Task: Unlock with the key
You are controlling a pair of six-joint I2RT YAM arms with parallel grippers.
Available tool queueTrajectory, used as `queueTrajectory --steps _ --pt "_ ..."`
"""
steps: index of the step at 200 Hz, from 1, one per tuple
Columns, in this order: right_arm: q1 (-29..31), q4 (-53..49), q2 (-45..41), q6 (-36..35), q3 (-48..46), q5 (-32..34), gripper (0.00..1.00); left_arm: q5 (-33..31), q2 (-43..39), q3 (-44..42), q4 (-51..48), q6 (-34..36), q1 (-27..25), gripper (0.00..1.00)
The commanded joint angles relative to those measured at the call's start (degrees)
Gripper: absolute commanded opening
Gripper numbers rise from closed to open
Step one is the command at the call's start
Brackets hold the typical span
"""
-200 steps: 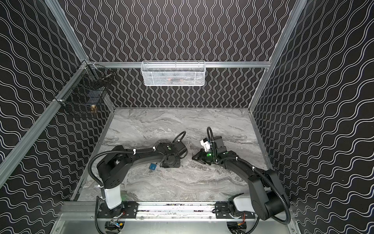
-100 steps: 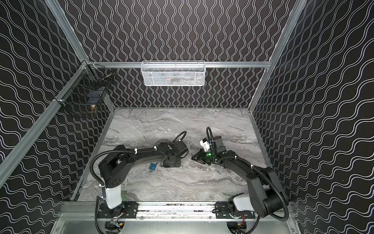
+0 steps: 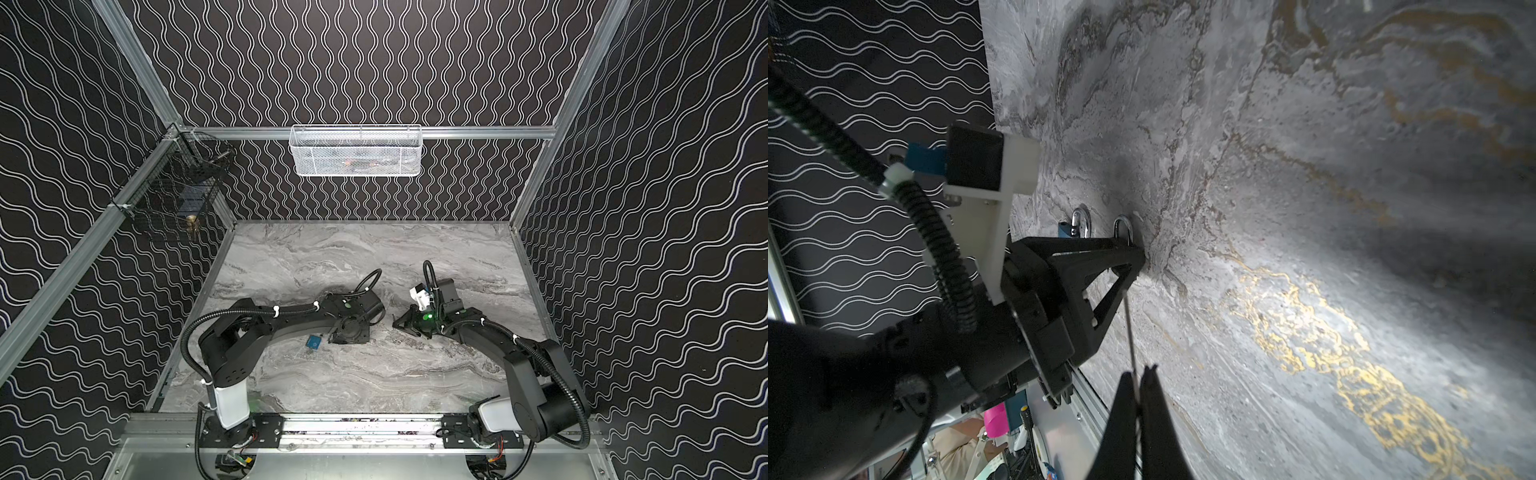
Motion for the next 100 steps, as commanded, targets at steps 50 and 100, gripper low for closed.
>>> queueTrajectory --steps 50,100 --pt "0.1 2.2 0.0 0.8 0.2 -0.5 0.0 3.6 1.2 -0.7 -0.9 0.2 0.2 0.34" --pt "0.1 1.5 -0.4 0.2 0.6 -0.8 0.0 2.2 -1.8 0.2 -0.5 0.5 0.2 0.27"
